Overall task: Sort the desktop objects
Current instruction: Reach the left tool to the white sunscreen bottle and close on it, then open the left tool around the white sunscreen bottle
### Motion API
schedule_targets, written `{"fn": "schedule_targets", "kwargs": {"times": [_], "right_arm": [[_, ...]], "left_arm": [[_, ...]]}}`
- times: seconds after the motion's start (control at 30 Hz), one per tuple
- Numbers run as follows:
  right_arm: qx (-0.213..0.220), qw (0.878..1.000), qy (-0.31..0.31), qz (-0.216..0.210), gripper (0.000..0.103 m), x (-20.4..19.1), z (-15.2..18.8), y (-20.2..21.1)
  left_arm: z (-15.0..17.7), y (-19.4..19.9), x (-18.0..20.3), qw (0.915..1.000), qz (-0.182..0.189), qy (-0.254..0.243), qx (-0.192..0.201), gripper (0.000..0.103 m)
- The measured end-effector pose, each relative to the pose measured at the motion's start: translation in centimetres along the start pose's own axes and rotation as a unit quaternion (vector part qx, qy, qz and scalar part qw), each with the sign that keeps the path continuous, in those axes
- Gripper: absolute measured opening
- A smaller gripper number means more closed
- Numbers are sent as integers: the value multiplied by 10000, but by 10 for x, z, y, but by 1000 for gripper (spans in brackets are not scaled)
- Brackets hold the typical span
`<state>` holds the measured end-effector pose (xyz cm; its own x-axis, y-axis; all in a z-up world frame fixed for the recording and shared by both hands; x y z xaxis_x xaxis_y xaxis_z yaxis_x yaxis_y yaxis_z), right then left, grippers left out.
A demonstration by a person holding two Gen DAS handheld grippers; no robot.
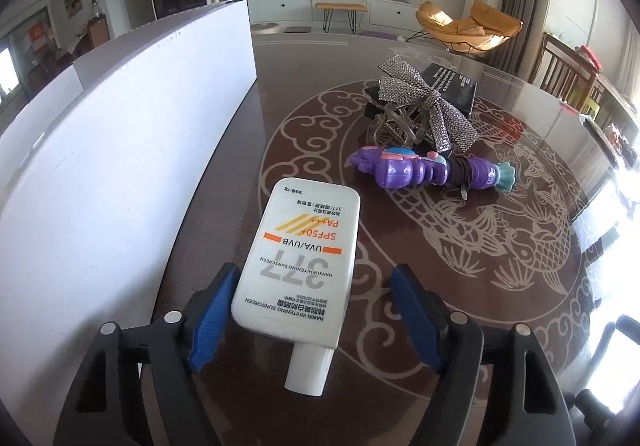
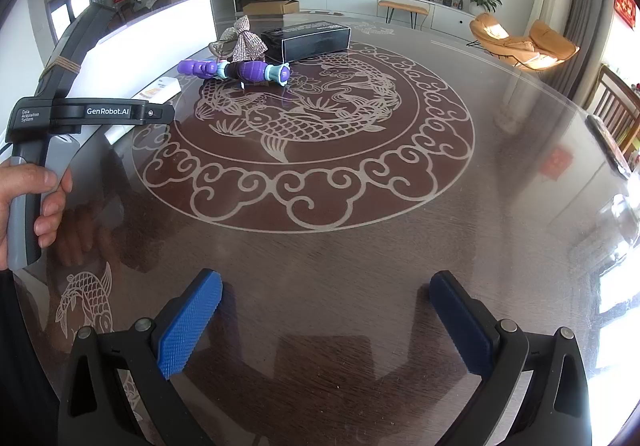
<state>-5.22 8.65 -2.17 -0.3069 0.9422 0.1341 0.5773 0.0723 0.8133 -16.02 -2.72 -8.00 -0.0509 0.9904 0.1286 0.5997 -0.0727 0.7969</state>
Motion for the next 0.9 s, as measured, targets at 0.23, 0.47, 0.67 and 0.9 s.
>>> {"fn": "schedule_targets", "kwargs": {"times": [0.23,0.47,0.67,0.9], "right_arm": [[0,10000,0,0,103,0,0,0],[-1,10000,-1,0,103,0,0,0],[-1,10000,-2,1,103,0,0,0],[-2,10000,-4,1,103,0,0,0]], "left_arm": [[22,19,-6,9999,-31,73,94,51],[53,40,1,10000,-44,53,17,51],[60,46,6,10000,-50,17,17,51],[64,47,7,9999,-134,17,78,57]]}}
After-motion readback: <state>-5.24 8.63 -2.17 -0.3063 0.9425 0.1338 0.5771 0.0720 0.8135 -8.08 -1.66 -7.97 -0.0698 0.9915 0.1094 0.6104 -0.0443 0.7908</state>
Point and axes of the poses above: each gripper's, at about its wrist camera, not at the fingertips, and y roughly against the way its jaws point, x to its right, z to its underside, the point moved 5 cm from there along -y, roughly the way its jaws point, and after that the axes turned 12 degrees about y, right-handed, at the moved point
